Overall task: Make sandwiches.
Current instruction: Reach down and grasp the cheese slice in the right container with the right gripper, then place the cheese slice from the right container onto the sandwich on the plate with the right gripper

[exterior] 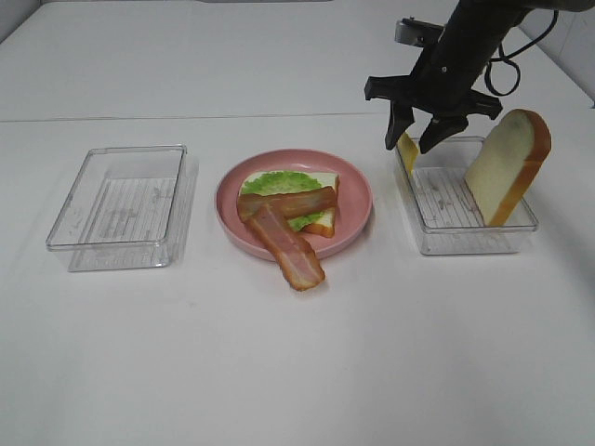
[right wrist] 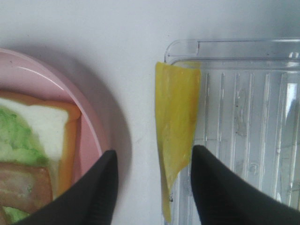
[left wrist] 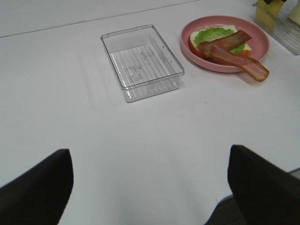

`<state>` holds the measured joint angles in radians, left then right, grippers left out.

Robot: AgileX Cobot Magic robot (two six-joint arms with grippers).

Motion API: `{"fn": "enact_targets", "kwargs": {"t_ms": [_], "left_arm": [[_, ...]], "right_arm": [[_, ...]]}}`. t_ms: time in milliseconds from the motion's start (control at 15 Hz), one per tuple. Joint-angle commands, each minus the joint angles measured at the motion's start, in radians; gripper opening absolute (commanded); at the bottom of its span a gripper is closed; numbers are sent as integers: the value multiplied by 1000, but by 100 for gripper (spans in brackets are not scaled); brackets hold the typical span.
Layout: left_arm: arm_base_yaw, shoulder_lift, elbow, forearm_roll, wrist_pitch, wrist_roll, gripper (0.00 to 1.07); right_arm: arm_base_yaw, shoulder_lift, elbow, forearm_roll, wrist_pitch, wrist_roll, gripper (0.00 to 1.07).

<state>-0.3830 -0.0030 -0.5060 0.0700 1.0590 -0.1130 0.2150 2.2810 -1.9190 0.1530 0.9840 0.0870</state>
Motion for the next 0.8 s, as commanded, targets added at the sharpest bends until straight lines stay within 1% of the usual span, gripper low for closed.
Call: {"fn": "enact_targets", "kwargs": {"t_ms": [67, 133, 200, 267, 400, 467, 800], "left_arm": [[3, 1, 5, 0, -8, -1, 85], [3, 1, 5, 0, -8, -1, 85], [3, 1, 5, 0, -8, -1, 85], [3, 1, 5, 0, -8, -1, 85], [3, 1, 5, 0, -8, -1, 85], [3, 1, 5, 0, -8, -1, 85], [3, 1, 5, 0, -8, -1, 85]], "right_arm": [[-4, 3, -3, 3, -13, -9, 39], [-4, 3, -3, 3, -15, -9, 39], [-4, 3, -3, -2, -15, -9, 36], [-4, 3, -3, -12, -14, -9, 26], [-4, 3, -3, -14, -4, -9, 4], [-4, 3, -3, -14, 2, -12, 0], [-4, -24, -3, -13, 8, -32, 0]]}}
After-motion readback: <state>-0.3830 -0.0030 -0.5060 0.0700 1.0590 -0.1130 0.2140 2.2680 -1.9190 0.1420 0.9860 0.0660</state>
